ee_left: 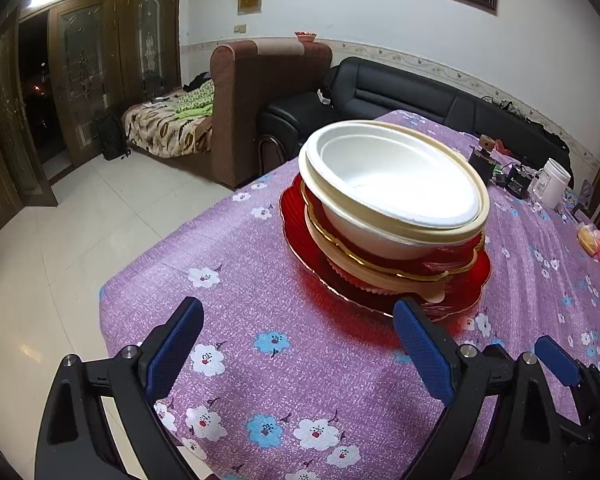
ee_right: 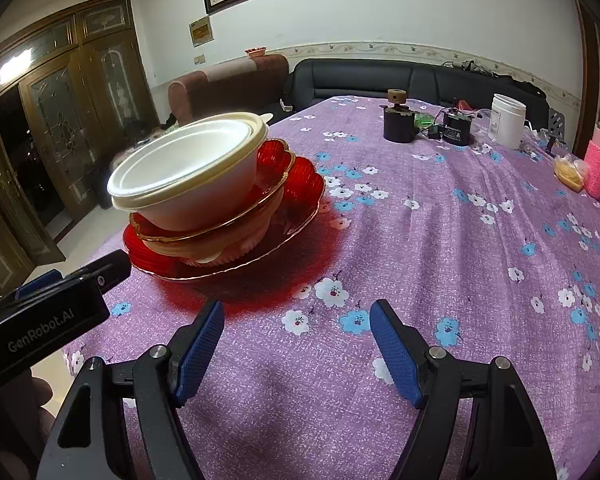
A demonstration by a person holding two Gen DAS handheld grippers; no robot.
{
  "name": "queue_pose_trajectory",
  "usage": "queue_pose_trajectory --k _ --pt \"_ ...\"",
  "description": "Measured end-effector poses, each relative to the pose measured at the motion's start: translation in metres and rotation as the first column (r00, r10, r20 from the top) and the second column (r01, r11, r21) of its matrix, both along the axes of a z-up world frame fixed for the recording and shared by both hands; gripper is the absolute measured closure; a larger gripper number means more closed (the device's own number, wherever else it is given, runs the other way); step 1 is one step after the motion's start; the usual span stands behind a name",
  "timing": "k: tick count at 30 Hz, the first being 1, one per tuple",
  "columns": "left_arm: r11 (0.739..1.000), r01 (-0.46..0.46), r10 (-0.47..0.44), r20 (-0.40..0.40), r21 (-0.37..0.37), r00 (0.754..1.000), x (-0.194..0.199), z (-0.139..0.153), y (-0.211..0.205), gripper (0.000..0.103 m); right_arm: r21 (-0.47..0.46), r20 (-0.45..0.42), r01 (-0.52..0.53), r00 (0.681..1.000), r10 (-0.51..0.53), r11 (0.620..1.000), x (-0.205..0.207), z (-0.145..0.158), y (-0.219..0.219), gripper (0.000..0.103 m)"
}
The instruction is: Organize plates and bowls
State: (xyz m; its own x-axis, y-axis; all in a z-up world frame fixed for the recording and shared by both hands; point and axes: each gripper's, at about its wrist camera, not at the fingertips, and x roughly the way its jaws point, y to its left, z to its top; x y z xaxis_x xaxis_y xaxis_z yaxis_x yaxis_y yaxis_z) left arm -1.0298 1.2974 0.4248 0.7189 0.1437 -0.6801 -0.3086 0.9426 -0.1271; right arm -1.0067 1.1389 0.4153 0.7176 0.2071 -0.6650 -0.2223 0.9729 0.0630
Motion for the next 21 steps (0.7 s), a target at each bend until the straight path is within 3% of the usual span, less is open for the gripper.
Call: queue_pose_trajectory --k 12,18,21 --pt "0.994 -0.101 0.097 0.093 0.036 0.991 -0.017 0.020 0.006 0.003 -0.005 0.026 -0.011 1.000 0.012 1.000 -0.005 0.003 0.000 0.023" --pt "0.995 -0.097 0.094 0.124 0.015 0.988 -0.019 0.027 0.014 0.001 -0.011 0.039 -0.032 0.999 0.032 0.999 -0.009 0.003 0.003 0.023" --pt "0.991 -0.119 0.108 0.165 0.057 0.980 -0.025 0.032 0.012 0.000 -0.017 0.046 -0.041 0.998 0.042 0.999 -0.010 0.003 0.006 0.023"
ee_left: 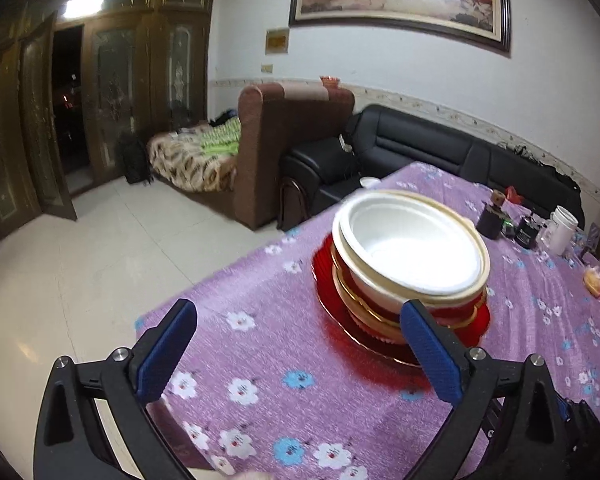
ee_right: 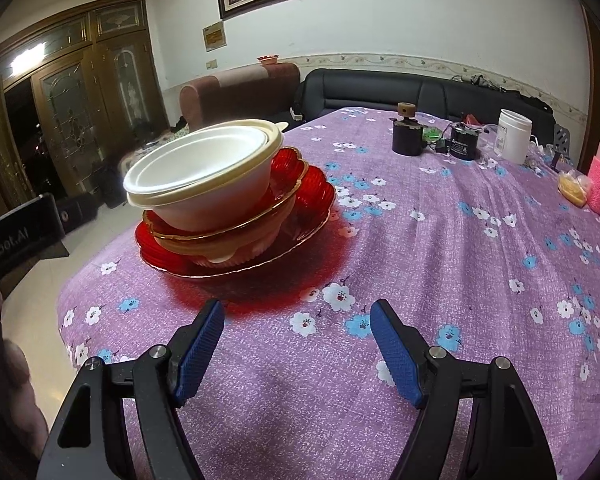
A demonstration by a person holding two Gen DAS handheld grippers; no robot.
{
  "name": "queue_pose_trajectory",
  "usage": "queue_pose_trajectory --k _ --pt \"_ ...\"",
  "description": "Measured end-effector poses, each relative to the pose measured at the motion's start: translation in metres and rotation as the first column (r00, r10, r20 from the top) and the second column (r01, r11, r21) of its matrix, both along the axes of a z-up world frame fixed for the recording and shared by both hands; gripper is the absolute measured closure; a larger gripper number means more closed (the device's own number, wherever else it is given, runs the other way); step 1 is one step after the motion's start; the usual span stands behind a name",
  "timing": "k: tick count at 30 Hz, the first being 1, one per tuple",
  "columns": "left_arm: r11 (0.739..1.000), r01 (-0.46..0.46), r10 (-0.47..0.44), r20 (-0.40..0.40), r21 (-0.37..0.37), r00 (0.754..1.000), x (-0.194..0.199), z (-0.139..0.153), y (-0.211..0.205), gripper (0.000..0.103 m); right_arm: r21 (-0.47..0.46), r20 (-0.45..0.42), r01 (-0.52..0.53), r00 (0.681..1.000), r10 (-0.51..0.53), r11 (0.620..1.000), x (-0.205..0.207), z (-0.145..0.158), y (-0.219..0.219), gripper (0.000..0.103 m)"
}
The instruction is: Organize plates and bowls
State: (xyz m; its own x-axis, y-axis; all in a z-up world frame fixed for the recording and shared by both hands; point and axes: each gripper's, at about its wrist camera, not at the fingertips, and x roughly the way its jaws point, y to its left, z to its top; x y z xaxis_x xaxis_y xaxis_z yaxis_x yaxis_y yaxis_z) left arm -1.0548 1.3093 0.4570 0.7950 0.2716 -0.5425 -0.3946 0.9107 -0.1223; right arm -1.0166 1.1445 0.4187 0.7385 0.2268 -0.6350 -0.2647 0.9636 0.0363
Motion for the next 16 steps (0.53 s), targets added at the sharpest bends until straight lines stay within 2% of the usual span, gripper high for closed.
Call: queue_pose_trajectory --k 2,3,5,7,12,16 --pt "0.999 0.005 -0.006 0.030 0.041 1.000 -0.004 0.003 -0.003 0.000 0.000 0.002 -0.006 1.000 0.006 1.000 0.000 0.000 0.001 0.023" --pt "0.999 0.026 -0.027 0.030 0.039 0.999 -0.003 0.005 -0.003 0.000 0.000 0.002 -0.008 1.000 0.008 1.000 -0.001 0.000 0.001 0.023" --pt "0.997 0.081 -0.081 0.012 -0.003 0.997 0.001 0.005 0.000 0.000 -0.004 0.003 -0.013 1.000 0.013 1.000 -0.001 0.000 0.003 0.023" --pt "0.996 0.084 -0.085 -0.014 -0.028 0.996 0.006 0.004 0.005 0.000 -0.009 0.004 -0.024 1.000 0.024 1.000 -0.001 0.001 0.006 0.023" --pt "0.998 0.055 -0.056 -0.038 -0.023 0.998 0.012 0.008 0.014 0.000 -0.014 0.027 -0.071 0.997 0.071 0.997 -0.001 0.011 0.016 0.023" --pt "0.993 0.109 -0.111 -0.049 -0.041 0.993 0.019 0.021 0.006 0.000 0.055 0.006 -0.093 0.996 0.093 0.994 0.004 0.019 0.006 0.023"
